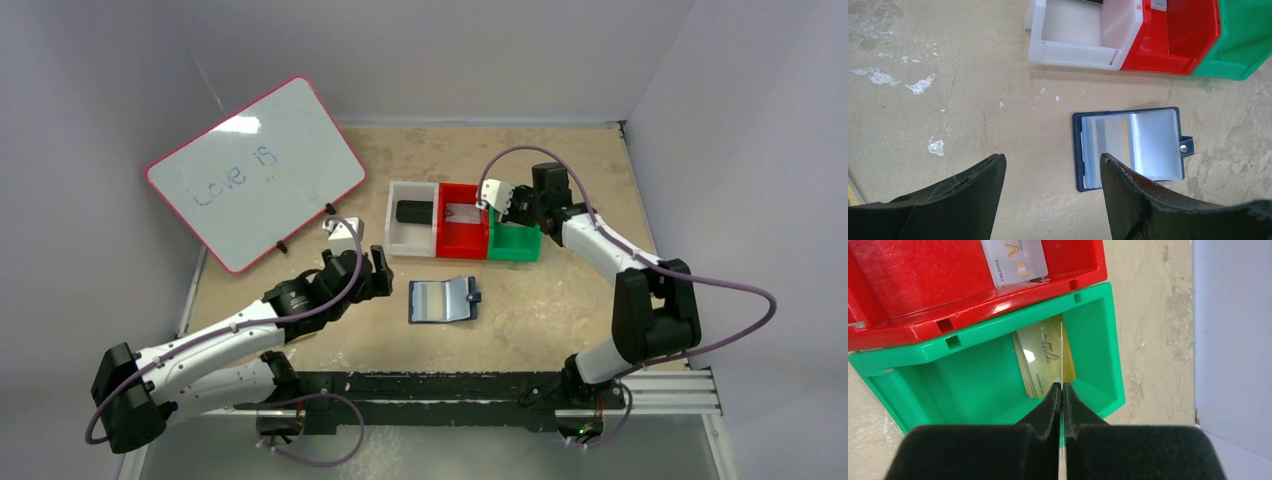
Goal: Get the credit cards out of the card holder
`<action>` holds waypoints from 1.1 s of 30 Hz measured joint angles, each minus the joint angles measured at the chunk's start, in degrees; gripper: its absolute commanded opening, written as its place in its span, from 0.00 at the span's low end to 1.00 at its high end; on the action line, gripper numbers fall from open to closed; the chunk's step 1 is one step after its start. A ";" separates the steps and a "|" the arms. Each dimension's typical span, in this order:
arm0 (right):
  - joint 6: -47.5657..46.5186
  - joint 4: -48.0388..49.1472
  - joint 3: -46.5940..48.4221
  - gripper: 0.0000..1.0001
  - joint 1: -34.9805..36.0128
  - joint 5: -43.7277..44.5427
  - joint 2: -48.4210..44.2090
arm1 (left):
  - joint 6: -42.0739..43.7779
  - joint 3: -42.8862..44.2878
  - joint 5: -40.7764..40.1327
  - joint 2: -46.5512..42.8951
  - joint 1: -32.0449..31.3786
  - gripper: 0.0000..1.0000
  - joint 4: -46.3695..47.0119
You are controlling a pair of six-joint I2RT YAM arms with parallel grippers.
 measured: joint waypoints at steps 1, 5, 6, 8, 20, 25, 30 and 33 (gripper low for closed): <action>-0.59 -0.59 0.46 0.00 -0.02 -0.24 0.55 | 0.11 0.00 -0.09 -0.22 0.02 0.69 -0.22; -2.29 -0.33 1.27 0.00 -0.22 -0.15 2.80 | 0.70 0.00 -0.20 -0.96 0.04 0.69 -0.74; -2.69 0.07 1.27 0.00 -0.22 0.02 3.43 | 0.92 0.00 -0.20 -0.96 0.04 0.69 -0.83; -3.08 0.61 1.33 0.00 -0.22 0.09 4.94 | 1.11 0.00 -0.20 -0.96 0.04 0.70 -1.09; -5.77 4.26 4.24 0.05 -0.61 -0.85 11.76 | 1.64 0.00 -0.17 -2.95 0.37 0.70 -2.19; -7.30 4.61 5.51 0.19 -0.61 -0.74 15.02 | 1.73 0.00 -0.15 -3.91 0.39 0.70 -2.58; -8.24 3.67 6.78 0.40 -0.63 -0.72 16.85 | 2.03 0.02 -0.13 -4.15 0.39 0.71 -2.71; -8.41 2.21 7.30 0.43 -0.66 -0.87 16.92 | 2.01 0.02 0.11 -4.15 0.39 0.71 -2.67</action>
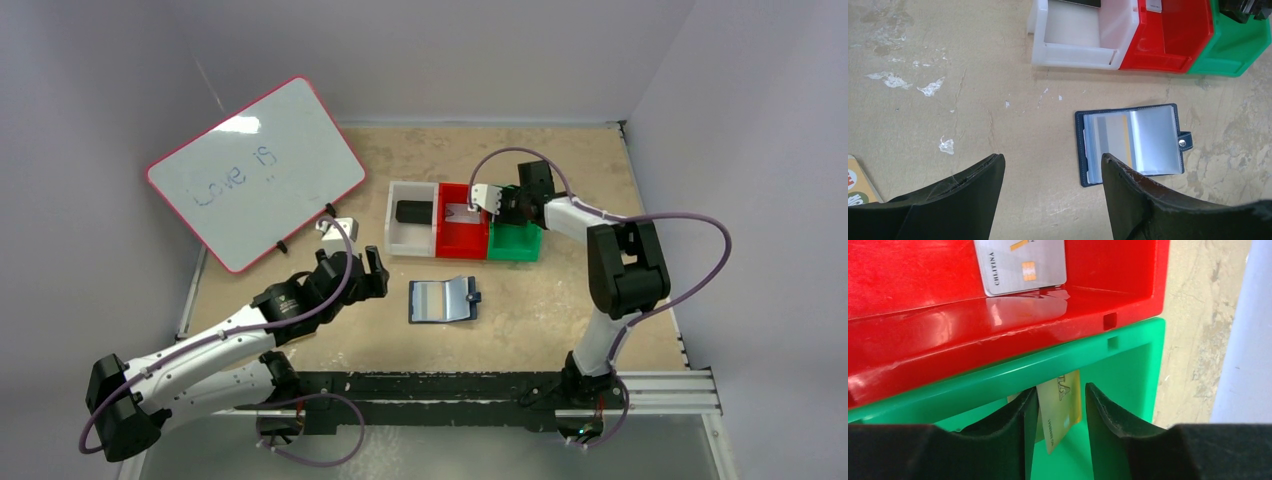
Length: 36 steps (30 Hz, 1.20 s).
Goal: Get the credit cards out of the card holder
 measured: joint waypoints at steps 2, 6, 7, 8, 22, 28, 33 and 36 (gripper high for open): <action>-0.13 -1.38 0.26 0.44 0.02 -0.22 -0.07 | 0.00 0.00 0.26 0.00 0.00 0.71 0.07; 0.13 -3.58 0.26 0.45 0.02 -0.33 -0.76 | 0.02 0.00 0.85 0.28 0.00 0.71 0.09; 0.20 -4.04 0.24 0.45 0.02 -0.33 -1.16 | 0.00 0.00 0.92 0.42 0.00 0.71 0.09; 0.26 -4.31 0.24 0.45 0.02 -0.33 -1.57 | 0.00 0.00 1.05 0.55 0.00 0.71 0.11; 18.60 1.79 -3.56 0.85 0.00 -1.81 -19.78 | -0.72 0.00 2.14 1.73 0.00 0.72 0.61; 60.46 8.48 -4.00 0.86 -0.02 -1.77 -31.32 | -3.23 -0.26 0.26 3.58 0.00 0.72 1.07; 83.49 10.67 -13.84 0.77 2.75 -0.07 -33.94 | -6.12 -1.36 -2.45 4.44 0.00 0.71 0.94; 93.88 6.21 -21.59 0.71 14.16 9.11 -37.24 | -8.00 -1.75 -4.44 4.48 0.02 0.71 0.48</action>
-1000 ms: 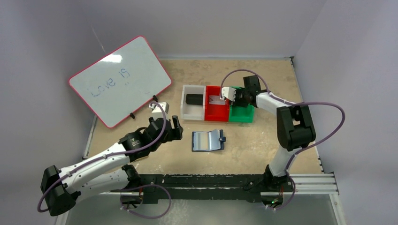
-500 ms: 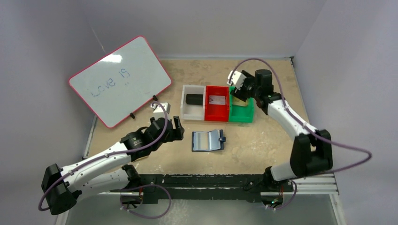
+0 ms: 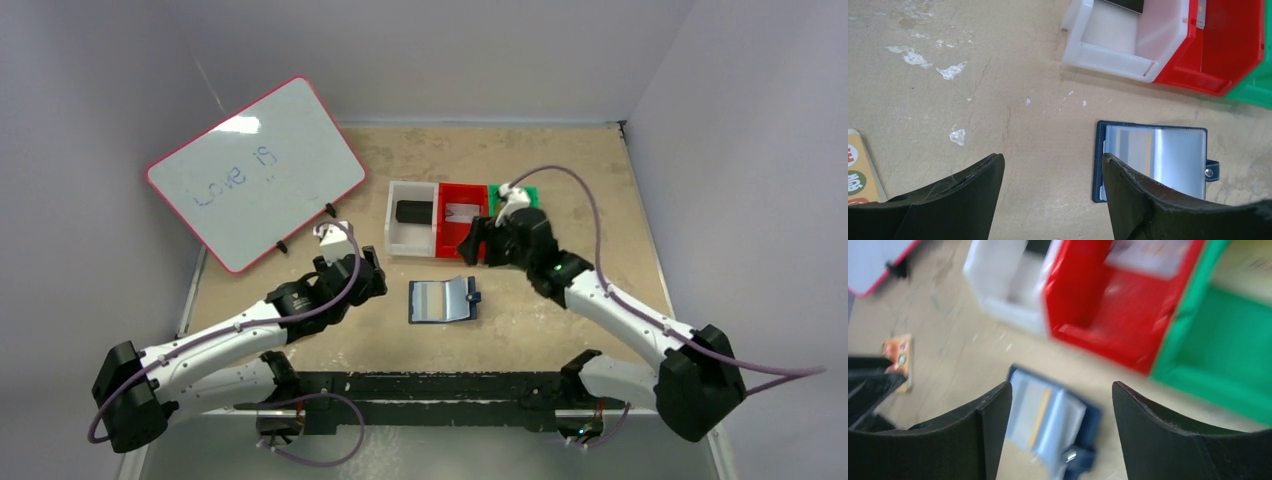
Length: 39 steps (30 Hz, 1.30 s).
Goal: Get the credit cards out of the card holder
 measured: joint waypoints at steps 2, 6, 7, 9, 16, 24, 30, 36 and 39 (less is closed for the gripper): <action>5.38 -2.67 -1.73 0.69 8.52 5.68 -1.40 | -1.22 -0.09 -1.38 0.00 -0.02 0.71 -0.46; 15.50 -5.35 -1.84 0.70 23.06 18.40 -1.88 | -3.63 -0.09 -3.82 -0.22 0.00 0.73 -1.75; 17.35 -6.14 -1.57 0.70 25.51 21.22 -1.07 | -3.91 -0.09 -4.37 -0.33 0.00 0.73 -2.19; 20.28 -8.31 -0.04 0.70 29.64 25.83 2.25 | -4.76 -0.09 -5.42 -0.63 0.00 0.74 -3.17; 24.41 -13.55 6.86 0.69 36.33 33.46 16.02 | -6.25 -0.09 -7.50 -1.51 0.00 0.75 -4.57; 25.16 -14.75 8.28 0.69 36.83 33.97 21.77 | -6.47 0.37 -8.37 -2.05 0.00 0.75 -5.99; 25.22 -15.13 10.27 0.70 36.94 33.53 26.40 | -6.47 0.37 -8.37 -2.10 0.00 0.75 -6.12; 25.46 -15.37 11.06 0.54 37.03 33.42 28.06 | -6.45 0.37 -8.39 -2.95 0.00 0.75 -6.27; 26.56 -15.45 11.65 0.45 37.03 33.59 29.14 | -6.45 0.37 -8.22 -2.97 0.00 0.75 -6.27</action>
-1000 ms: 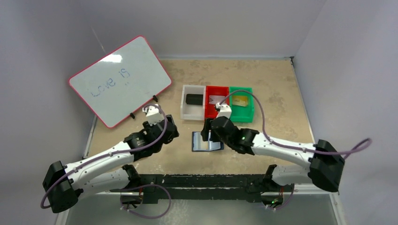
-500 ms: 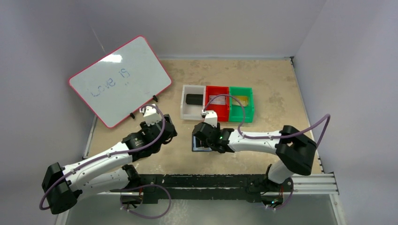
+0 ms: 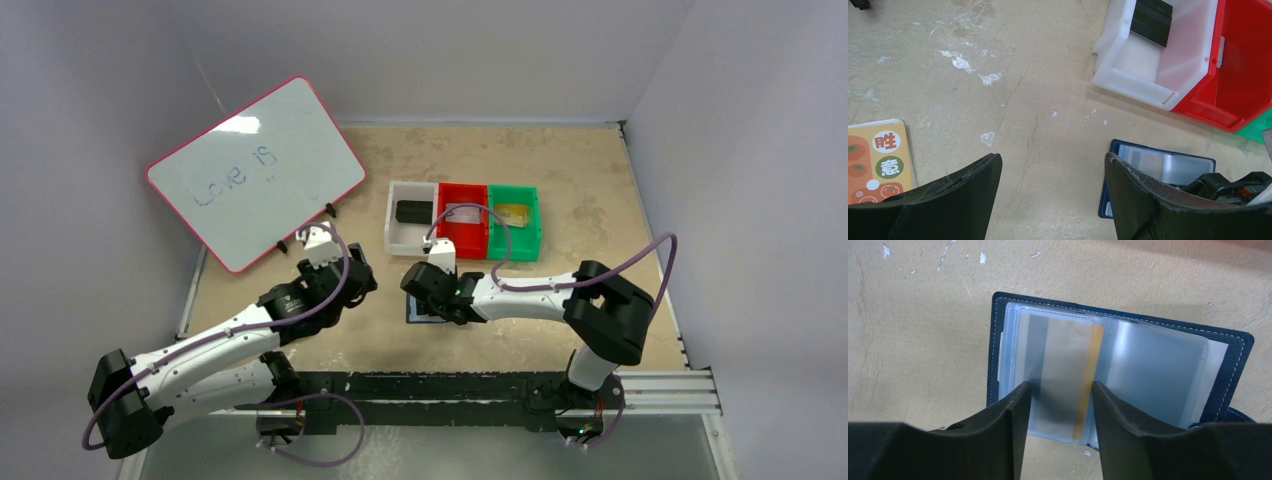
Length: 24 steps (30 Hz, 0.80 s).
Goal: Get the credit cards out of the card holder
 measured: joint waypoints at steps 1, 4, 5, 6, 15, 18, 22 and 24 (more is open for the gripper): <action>0.35 0.09 0.04 0.43 0.00 0.00 0.04 | 0.00 0.00 0.11 0.00 0.00 0.75 0.07; 1.27 0.37 0.00 0.28 0.00 -0.17 0.04 | 0.07 0.00 0.70 0.13 0.00 0.75 0.44; 1.55 0.81 -0.24 0.25 0.00 -0.39 -0.02 | 0.22 0.00 0.94 0.31 0.00 0.75 0.61; 1.81 1.27 -0.57 0.24 0.00 -0.68 -0.24 | 0.24 0.00 1.16 0.59 0.00 0.75 0.81; 2.84 7.52 -5.46 0.00 -0.28 -3.13 -2.86 | 1.60 0.00 5.18 5.62 0.00 0.74 3.82; 3.26 10.62 -7.13 0.00 -1.27 -4.57 -3.34 | 2.32 0.00 7.26 6.75 0.00 0.73 5.27; 4.02 14.73 -10.38 0.17 -3.17 -7.63 -5.20 | 3.34 0.00 10.21 8.55 0.00 0.71 7.61; 4.31 16.02 -11.76 0.34 -3.98 -9.16 -6.25 | 3.37 0.00 10.97 9.29 -0.02 0.71 8.17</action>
